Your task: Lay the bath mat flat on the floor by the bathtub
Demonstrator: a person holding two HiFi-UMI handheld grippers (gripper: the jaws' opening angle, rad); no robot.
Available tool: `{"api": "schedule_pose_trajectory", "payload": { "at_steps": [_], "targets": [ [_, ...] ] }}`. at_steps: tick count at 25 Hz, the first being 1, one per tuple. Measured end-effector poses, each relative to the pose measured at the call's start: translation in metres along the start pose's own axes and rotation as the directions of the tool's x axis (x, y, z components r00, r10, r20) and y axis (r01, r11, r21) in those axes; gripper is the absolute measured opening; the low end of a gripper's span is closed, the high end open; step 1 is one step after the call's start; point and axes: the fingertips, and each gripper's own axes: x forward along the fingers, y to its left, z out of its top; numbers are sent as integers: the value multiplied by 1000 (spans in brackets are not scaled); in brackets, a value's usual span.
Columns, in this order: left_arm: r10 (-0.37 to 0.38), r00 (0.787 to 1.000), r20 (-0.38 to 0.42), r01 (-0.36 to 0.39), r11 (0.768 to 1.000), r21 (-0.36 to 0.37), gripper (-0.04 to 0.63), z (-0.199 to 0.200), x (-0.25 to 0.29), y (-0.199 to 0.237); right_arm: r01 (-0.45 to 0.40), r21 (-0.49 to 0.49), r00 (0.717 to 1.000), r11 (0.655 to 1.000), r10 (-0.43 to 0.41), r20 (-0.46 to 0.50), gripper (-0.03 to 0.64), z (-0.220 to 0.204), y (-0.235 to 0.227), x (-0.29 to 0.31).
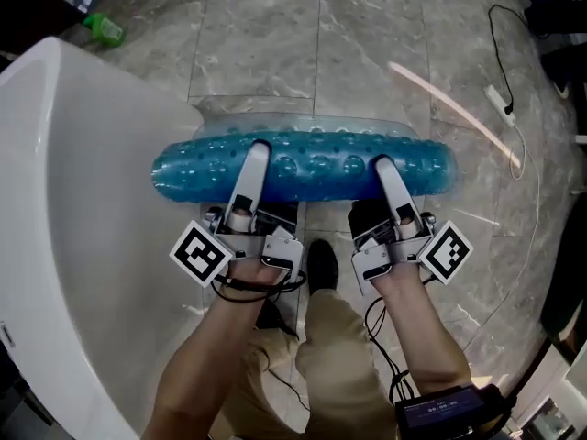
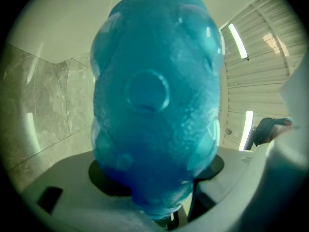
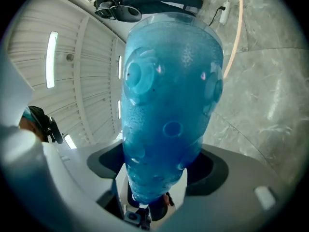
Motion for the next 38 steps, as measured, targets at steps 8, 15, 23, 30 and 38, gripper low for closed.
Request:
{"api": "schedule_pose_trajectory", "payload": {
  "at_steps": [8, 15, 23, 30, 38],
  "targets": [
    [39, 998, 46, -36, 997, -69, 330, 34, -11, 153, 21, -45, 996, 999, -25, -84, 365, -26, -138, 40],
    [73, 996, 43, -68, 993, -98, 327, 68, -16, 273, 34, -26, 987, 999, -38, -155, 360, -56, -255, 79],
    [147, 988, 39, -142, 984, -108, 325, 95, -15, 350, 60, 7, 978, 998, -57, -200, 359, -75, -329, 110],
    [207, 978, 26, -202, 971, -126, 328, 103, -4, 389, 93, -6, 966, 996, -92, -242, 356, -73, -362, 126],
    [311, 950, 14, -307, 943, -132, 322, 107, -10, 431, 147, 6, 951, 989, -140, -277, 347, -78, -399, 129]
  ]
}}
